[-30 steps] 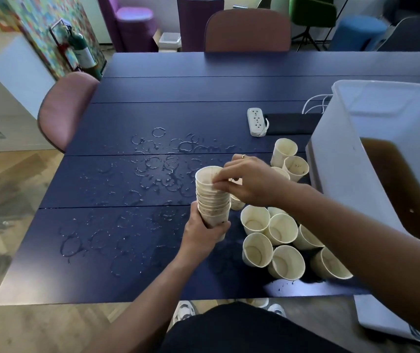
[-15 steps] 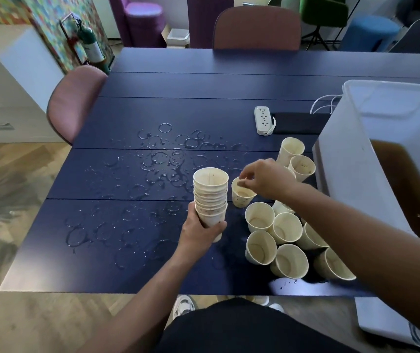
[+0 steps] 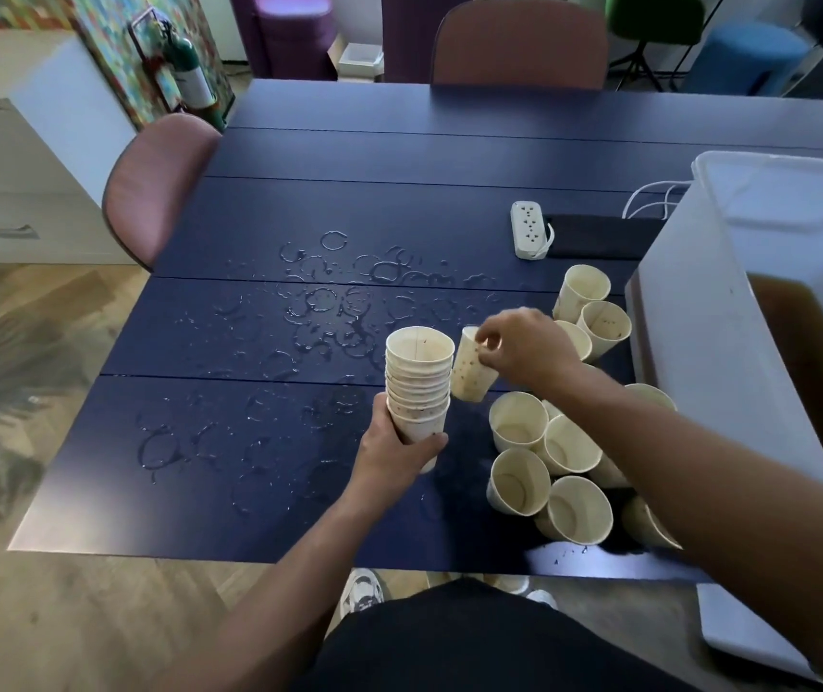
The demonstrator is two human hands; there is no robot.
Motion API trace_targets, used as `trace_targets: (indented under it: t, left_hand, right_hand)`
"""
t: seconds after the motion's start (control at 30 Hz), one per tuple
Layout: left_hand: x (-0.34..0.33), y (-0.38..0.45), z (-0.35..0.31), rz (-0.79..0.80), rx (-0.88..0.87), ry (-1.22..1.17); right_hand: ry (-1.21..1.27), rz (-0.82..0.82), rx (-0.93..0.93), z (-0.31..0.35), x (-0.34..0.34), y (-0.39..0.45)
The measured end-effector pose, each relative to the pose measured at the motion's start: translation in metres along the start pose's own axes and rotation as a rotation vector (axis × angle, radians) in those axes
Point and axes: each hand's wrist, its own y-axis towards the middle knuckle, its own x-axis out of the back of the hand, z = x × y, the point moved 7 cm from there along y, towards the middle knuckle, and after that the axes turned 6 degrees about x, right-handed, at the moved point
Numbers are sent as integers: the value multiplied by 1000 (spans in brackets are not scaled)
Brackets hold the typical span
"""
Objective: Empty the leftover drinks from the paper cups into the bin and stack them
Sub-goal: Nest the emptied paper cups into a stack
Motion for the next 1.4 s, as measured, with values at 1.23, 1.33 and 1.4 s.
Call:
trace_targets:
  t: [1.23,1.33,1.4]
  left_hand:
    - [-1,12,3,12,6,11]
    - [-2,15,0,15,4,7]
    - [-2,16,-1,13,5,3]
  right_hand:
    - [-146,440,-154,3,-19,-40]
    - [-190,458,-149,6,-30,-44]
    - [-203,459,-123,10,-33,-46]
